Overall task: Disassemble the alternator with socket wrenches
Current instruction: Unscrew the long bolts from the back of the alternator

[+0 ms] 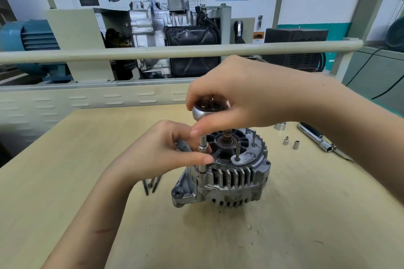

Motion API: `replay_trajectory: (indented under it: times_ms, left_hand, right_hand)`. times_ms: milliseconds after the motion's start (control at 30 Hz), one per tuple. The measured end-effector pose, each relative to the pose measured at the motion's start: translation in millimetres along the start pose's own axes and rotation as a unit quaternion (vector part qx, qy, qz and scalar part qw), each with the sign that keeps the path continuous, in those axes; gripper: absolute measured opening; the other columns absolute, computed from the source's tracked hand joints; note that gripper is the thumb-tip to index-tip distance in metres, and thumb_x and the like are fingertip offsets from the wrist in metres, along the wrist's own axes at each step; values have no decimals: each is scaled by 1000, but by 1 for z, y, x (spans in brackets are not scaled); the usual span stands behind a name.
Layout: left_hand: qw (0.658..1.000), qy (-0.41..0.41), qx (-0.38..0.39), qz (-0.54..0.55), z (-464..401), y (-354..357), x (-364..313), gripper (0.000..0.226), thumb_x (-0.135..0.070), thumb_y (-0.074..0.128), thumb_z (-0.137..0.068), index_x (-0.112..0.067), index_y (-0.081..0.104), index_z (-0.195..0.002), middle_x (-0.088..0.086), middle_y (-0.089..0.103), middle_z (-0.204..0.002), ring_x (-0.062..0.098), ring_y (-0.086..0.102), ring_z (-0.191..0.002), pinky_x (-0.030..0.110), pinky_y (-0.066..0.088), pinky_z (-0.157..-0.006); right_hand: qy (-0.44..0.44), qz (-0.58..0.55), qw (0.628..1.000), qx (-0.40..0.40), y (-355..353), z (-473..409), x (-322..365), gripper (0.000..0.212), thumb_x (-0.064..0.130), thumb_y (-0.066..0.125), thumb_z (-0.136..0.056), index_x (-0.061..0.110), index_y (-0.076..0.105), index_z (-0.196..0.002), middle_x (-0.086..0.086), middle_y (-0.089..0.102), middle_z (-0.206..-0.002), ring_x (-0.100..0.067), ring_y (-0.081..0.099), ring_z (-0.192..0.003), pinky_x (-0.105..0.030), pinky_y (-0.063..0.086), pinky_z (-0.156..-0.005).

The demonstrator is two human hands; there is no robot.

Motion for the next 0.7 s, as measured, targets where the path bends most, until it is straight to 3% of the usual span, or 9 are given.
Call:
replay_trajectory:
  times_ms: [133, 200, 333, 433, 500, 567, 633, 700]
  left_hand:
    - [999, -3, 26, 20, 0, 1, 2, 16, -40, 75, -66, -30, 72, -79, -11, 72, -84, 13, 66, -80, 28, 53, -76]
    - [999, 5, 34, 26, 0, 1, 1, 11, -34, 74, -70, -28, 73, -79, -17, 71, -85, 5, 66, -82, 20, 52, -75]
    - [1000, 13, 11, 26, 1, -1, -2, 9, -36, 74, -67, -29, 72, -73, 0, 72, -80, 18, 67, -79, 34, 51, -76]
    - [999, 28, -10, 14, 1, -1, -2, 42, -49, 71, -59, -9, 67, -72, 18, 66, -74, 35, 61, -75, 45, 45, -74]
    - [999, 24, -24, 9, 0, -1, 1, 53, -54, 69, -56, -3, 60, -68, 24, 58, -70, 39, 53, -69, 46, 42, -65]
    - [999, 19, -24, 13, -1, -1, 2, 52, -53, 70, -55, -5, 59, -69, 27, 57, -70, 41, 51, -68, 44, 41, -60]
    - [1000, 11, -8, 17, -2, 0, 2, 43, -52, 71, -58, -11, 65, -71, 27, 61, -74, 41, 56, -70, 47, 45, -66]
    - [999, 13, 11, 31, -1, 0, 1, 21, -44, 73, -64, -26, 71, -74, 7, 70, -78, 27, 65, -78, 40, 50, -74]
  right_hand:
    - [-16, -17, 1000, -5, -1, 0, -2, 29, 32, 61, -87, 17, 63, -111, 9, 66, -90, -5, 52, -86, -14, 39, -75]
    - [-22, -38, 999, -6, 0, 1, -3, 28, 26, 62, -87, 18, 62, -113, 11, 64, -92, 0, 50, -91, -10, 38, -75]
    - [-33, -49, 998, -11, -1, 1, -3, 32, 28, 64, -84, 17, 61, -115, 12, 63, -92, 6, 51, -88, -7, 38, -75]
    - [-16, -35, 999, -13, -2, -1, -4, 37, 40, 65, -81, 20, 61, -112, 16, 57, -75, 8, 51, -74, -9, 38, -66]
    - [-12, -19, 999, -23, -2, -1, -3, 40, 45, 64, -80, 20, 61, -111, 17, 48, -63, 12, 47, -65, -8, 35, -60]
    - [-14, -15, 999, -26, -1, -1, -3, 40, 45, 63, -81, 20, 60, -112, 16, 52, -65, 12, 47, -63, -9, 36, -61]
    - [-24, -22, 999, -25, -1, -1, -3, 35, 38, 63, -82, 19, 60, -112, 18, 56, -72, 12, 49, -68, -8, 37, -65]
    - [-30, -34, 999, -27, -1, -1, -4, 33, 32, 64, -83, 17, 61, -113, 14, 63, -83, 7, 53, -80, -9, 40, -71]
Point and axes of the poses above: each hand's wrist, its own z-axis away from the middle knuckle, its own y-axis out of the palm, x = y × z, the point moved 5 cm from there along -z, towards the middle knuckle
